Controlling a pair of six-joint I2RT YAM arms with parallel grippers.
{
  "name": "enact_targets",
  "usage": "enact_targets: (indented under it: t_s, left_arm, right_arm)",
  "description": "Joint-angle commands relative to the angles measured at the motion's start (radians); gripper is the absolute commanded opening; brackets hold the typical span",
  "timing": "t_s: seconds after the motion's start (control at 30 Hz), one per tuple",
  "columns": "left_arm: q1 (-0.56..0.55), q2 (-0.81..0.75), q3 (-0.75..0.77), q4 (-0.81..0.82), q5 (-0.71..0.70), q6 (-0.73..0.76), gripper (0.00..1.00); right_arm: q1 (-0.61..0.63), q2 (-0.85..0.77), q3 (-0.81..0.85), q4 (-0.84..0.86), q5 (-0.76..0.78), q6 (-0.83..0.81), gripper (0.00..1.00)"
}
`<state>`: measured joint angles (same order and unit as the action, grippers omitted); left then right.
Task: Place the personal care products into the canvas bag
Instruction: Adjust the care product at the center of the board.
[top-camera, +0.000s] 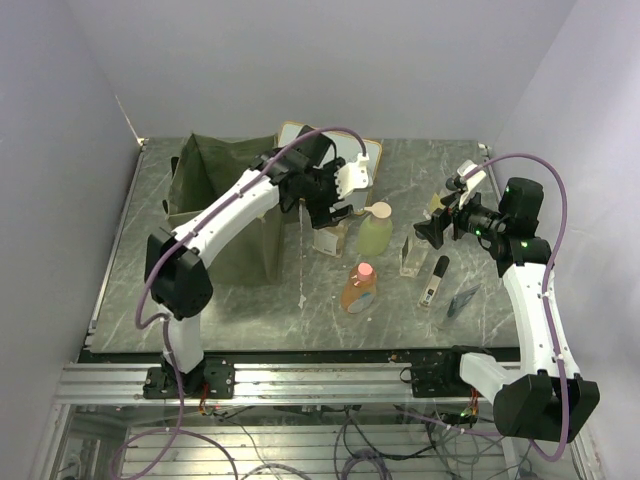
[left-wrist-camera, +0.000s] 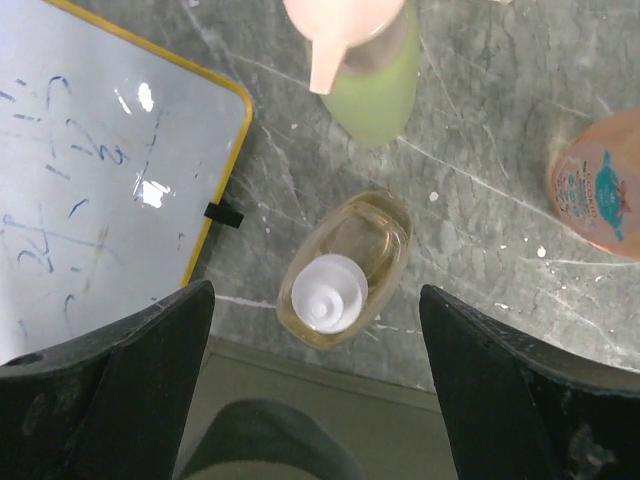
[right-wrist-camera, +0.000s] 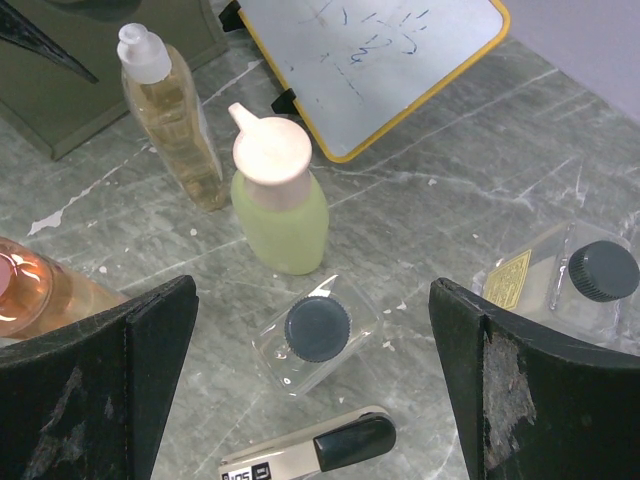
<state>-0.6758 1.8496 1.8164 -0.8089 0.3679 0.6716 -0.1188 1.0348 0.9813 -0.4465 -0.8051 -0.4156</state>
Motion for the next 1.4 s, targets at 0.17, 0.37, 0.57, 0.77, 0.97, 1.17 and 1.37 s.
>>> enact_targets:
  t_s: [0.17,0.37,0.57,0.77,0.97,1.17,1.37]
  left_arm:
    - [0.002,0.148,0.122,-0.142,0.013,0.164,0.96]
    - [0.001,0.215,0.154,-0.175,0.002,0.184,0.89]
    - [0.002,0.197,0.104,-0.130,0.040,0.132,0.70]
    - [0.001,0.154,0.038,-0.061,0.040,0.014,0.57]
    - [0.001,0.147,0.011,-0.039,-0.002,-0.127,0.50]
    - [0.001,0.127,-0.018,0.012,-0.003,-0.198,0.65]
    - [0.001,0.122,-0.022,0.010,0.000,-0.154,0.74]
  right_arm:
    - [-0.006,-0.007,0.001,-0.004,-0.016,-0.012,1.00]
    - [-0.006,-0.004,0.000,-0.003,-0.019,-0.015,1.00]
    - [-0.005,-0.004,-0.002,-0.003,-0.019,-0.015,1.00]
    - [-0.005,-0.002,-0.003,-0.004,-0.022,-0.017,1.00]
    - [-0.005,0.007,0.004,-0.013,-0.029,-0.019,1.00]
    - [-0.005,0.008,0.001,-0.012,-0.029,-0.017,1.00]
    - [-0.005,0.008,0.001,-0.011,-0.029,-0.018,1.00]
